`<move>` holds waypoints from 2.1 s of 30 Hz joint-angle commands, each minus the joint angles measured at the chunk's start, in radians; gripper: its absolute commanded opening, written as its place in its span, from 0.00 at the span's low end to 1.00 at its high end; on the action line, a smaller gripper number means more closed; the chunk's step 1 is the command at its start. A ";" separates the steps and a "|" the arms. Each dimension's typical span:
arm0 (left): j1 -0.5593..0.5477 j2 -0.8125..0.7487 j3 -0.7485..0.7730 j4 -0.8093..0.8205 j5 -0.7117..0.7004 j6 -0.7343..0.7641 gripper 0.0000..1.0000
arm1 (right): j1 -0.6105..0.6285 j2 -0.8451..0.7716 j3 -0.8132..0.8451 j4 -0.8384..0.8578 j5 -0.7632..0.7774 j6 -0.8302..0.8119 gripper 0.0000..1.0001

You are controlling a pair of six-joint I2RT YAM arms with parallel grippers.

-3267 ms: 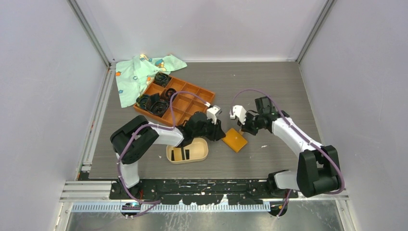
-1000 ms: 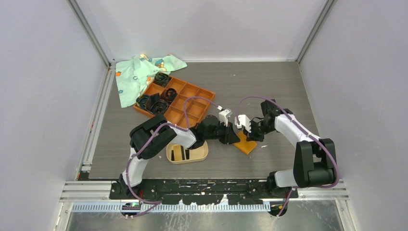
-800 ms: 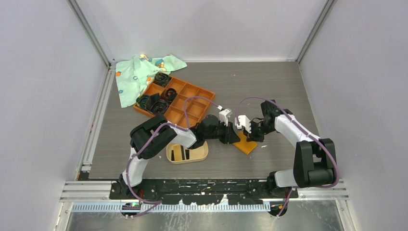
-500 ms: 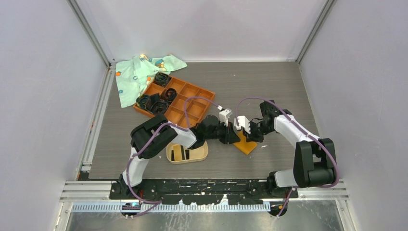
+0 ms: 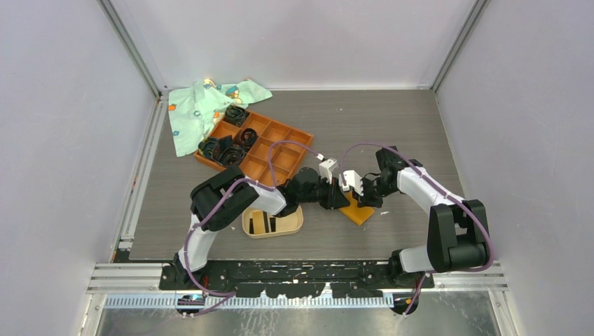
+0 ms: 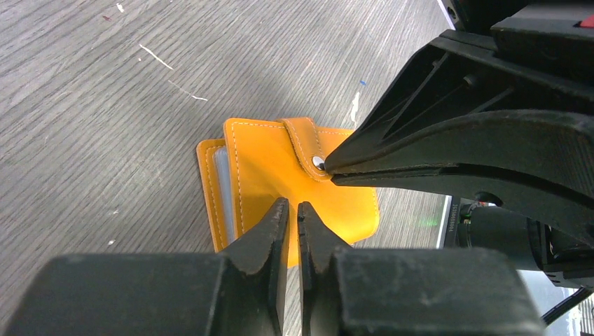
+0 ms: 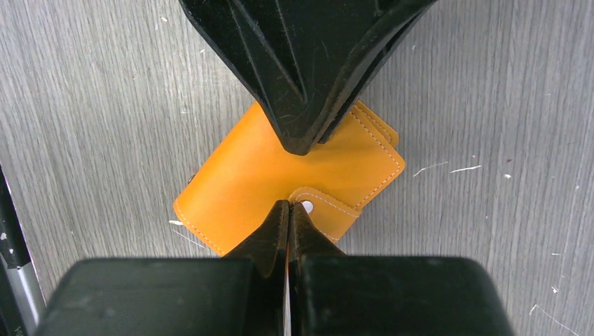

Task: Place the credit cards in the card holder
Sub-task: Close the card holder at the center of the board.

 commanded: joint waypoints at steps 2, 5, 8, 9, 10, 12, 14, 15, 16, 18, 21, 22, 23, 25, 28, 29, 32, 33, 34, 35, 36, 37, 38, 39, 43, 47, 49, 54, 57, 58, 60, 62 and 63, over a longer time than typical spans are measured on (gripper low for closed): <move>-0.005 0.007 0.028 0.045 0.007 0.000 0.10 | 0.015 0.013 -0.004 -0.021 0.023 -0.029 0.01; -0.005 0.007 0.028 0.046 0.009 0.000 0.10 | 0.027 0.017 -0.004 -0.019 0.038 -0.029 0.01; -0.005 0.008 0.028 0.048 0.009 0.000 0.10 | 0.037 0.026 -0.001 -0.008 0.059 -0.016 0.01; -0.005 0.009 0.027 0.050 0.009 0.000 0.10 | 0.039 0.028 0.000 -0.002 0.063 -0.006 0.01; -0.004 0.009 0.026 0.050 0.009 0.000 0.10 | 0.043 0.027 0.000 0.007 0.067 0.005 0.01; -0.005 0.010 0.026 0.054 0.011 -0.001 0.10 | 0.046 0.026 0.001 0.021 0.074 0.025 0.01; -0.005 0.012 0.027 0.055 0.011 -0.003 0.09 | 0.050 0.025 0.000 0.033 0.083 0.041 0.01; -0.004 0.012 0.028 0.057 0.012 -0.004 0.09 | 0.050 0.027 0.002 0.036 0.086 0.049 0.01; -0.005 0.012 0.028 0.057 0.014 -0.005 0.09 | 0.049 0.028 0.002 0.040 0.090 0.054 0.01; -0.005 0.014 0.026 0.058 0.015 -0.005 0.09 | 0.051 0.032 0.003 0.044 0.095 0.061 0.01; -0.005 0.013 0.024 0.062 0.017 -0.007 0.09 | 0.053 0.039 0.006 0.044 0.099 0.069 0.01; -0.005 0.013 0.025 0.063 0.017 -0.009 0.09 | 0.052 0.038 0.008 0.045 0.100 0.073 0.01; -0.005 0.013 0.024 0.065 0.017 -0.011 0.09 | 0.052 0.036 0.013 0.040 0.097 0.076 0.01; -0.005 0.011 0.022 0.066 0.017 -0.011 0.09 | 0.053 0.025 0.030 0.020 0.065 0.090 0.01; -0.005 0.012 0.019 0.066 0.015 -0.011 0.09 | 0.051 -0.011 0.053 -0.014 0.019 0.111 0.15; -0.005 0.011 0.018 0.066 0.015 -0.011 0.09 | 0.048 -0.024 0.059 -0.019 0.009 0.112 0.19; -0.005 0.009 0.015 0.066 0.013 -0.008 0.09 | 0.031 -0.063 0.068 -0.046 -0.027 0.114 0.27; -0.005 0.009 0.015 0.066 0.012 -0.008 0.09 | 0.024 -0.070 0.071 -0.056 -0.037 0.111 0.29; -0.005 0.009 0.016 0.066 0.012 -0.008 0.09 | 0.016 -0.075 0.074 -0.067 -0.045 0.103 0.30; -0.005 0.008 0.015 0.066 0.012 -0.008 0.09 | 0.009 -0.078 0.079 -0.080 -0.055 0.095 0.31; -0.005 0.009 0.016 0.067 0.012 -0.008 0.09 | 0.002 -0.080 0.083 -0.087 -0.064 0.094 0.32; -0.005 0.008 0.016 0.066 0.012 -0.008 0.09 | -0.007 -0.081 0.089 -0.095 -0.077 0.093 0.32; -0.004 0.009 0.015 0.066 0.011 -0.008 0.09 | -0.015 -0.082 0.094 -0.097 -0.085 0.095 0.32; -0.005 0.009 0.015 0.066 0.011 -0.008 0.09 | -0.025 -0.082 0.095 -0.090 -0.089 0.102 0.32; -0.005 0.010 0.014 0.066 0.010 -0.008 0.09 | -0.037 -0.076 0.065 0.012 -0.021 0.183 0.31; -0.005 0.009 0.013 0.066 0.008 -0.006 0.09 | -0.037 -0.042 0.049 0.095 0.045 0.234 0.20; -0.005 0.010 0.013 0.065 0.006 -0.005 0.09 | -0.036 -0.026 0.047 0.100 0.048 0.233 0.18; -0.005 0.013 0.015 0.064 0.006 -0.005 0.09 | -0.028 -0.008 0.041 0.082 0.039 0.192 0.23; -0.005 0.013 0.016 0.064 0.006 -0.006 0.09 | -0.027 -0.017 0.034 0.025 0.005 0.115 0.33; -0.005 0.012 0.016 0.064 0.008 -0.006 0.09 | -0.027 -0.021 0.030 0.015 -0.004 0.090 0.38; -0.005 0.013 0.017 0.064 0.007 -0.007 0.09 | -0.027 -0.025 0.021 0.012 -0.010 0.069 0.43; -0.005 0.013 0.015 0.064 0.008 -0.008 0.09 | -0.027 -0.021 0.016 0.012 -0.008 0.059 0.45; -0.005 0.013 0.015 0.065 0.009 -0.008 0.09 | -0.028 -0.018 0.016 0.011 -0.007 0.056 0.46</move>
